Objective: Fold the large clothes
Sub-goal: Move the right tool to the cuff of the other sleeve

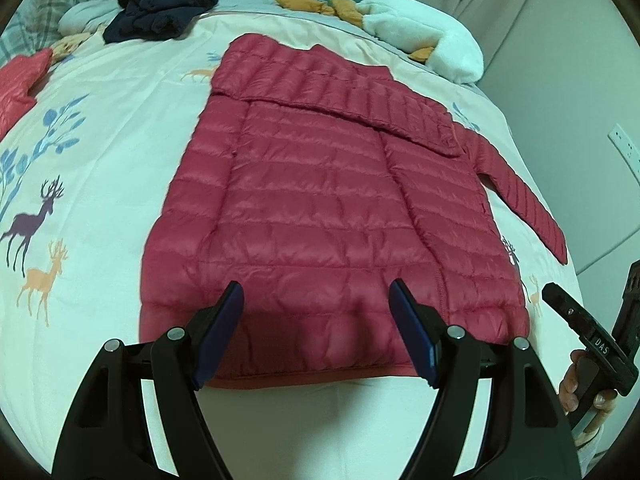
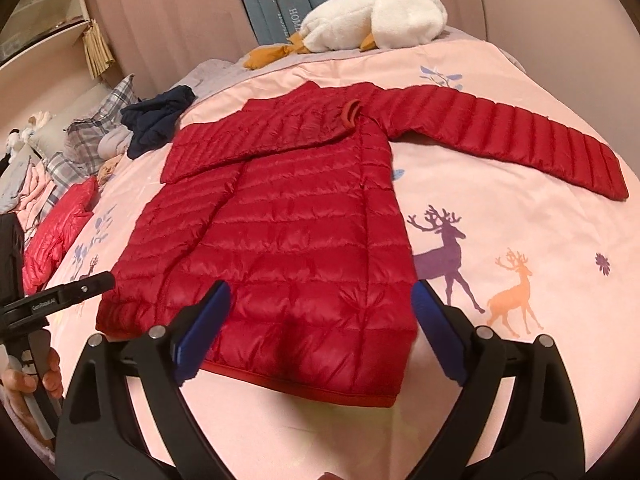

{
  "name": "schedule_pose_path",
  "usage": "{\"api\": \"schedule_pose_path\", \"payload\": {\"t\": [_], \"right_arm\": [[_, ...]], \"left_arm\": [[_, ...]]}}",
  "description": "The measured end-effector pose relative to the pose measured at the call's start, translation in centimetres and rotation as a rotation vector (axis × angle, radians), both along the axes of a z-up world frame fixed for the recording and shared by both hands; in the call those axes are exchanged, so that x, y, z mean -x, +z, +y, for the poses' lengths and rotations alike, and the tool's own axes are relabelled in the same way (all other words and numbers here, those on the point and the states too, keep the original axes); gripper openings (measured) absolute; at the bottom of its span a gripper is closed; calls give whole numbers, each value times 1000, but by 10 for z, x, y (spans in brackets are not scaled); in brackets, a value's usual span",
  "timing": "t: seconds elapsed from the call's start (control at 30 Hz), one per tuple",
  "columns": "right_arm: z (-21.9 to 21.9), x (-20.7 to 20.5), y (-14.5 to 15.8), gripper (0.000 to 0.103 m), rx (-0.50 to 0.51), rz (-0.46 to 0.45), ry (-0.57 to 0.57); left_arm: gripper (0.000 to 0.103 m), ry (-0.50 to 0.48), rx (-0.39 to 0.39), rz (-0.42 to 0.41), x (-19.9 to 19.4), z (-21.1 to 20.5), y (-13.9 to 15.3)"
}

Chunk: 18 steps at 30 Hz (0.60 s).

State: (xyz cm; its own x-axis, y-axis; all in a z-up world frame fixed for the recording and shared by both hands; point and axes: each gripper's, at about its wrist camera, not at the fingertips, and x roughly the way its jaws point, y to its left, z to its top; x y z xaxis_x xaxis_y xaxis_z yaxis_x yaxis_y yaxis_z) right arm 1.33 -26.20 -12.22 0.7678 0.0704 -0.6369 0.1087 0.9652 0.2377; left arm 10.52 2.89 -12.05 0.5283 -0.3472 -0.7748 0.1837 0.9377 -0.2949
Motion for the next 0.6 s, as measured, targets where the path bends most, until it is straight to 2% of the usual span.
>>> {"api": "schedule_pose_path", "payload": {"t": [0.07,0.1,0.17,0.33,0.6], "right_arm": [[-2,0,3,93,-3,-9,-3],[-4,-1,4,93,-7,-12,-6],[-10,-2,7,93,-19,-19,-13],[-34,-3,8,94,-56,-26,-54],[-105,1,5,98,-149,-18,-197]], "left_arm": [[78,-12,-3,-8,-1,-6,3],[85,-16,-4,-13,-1,-9,5],[90,-23,4,-35,-2,-16,10],[90,-64,3,-48,-10,-40,18],[90,-151,-15,-66,-22,-88,24]]}}
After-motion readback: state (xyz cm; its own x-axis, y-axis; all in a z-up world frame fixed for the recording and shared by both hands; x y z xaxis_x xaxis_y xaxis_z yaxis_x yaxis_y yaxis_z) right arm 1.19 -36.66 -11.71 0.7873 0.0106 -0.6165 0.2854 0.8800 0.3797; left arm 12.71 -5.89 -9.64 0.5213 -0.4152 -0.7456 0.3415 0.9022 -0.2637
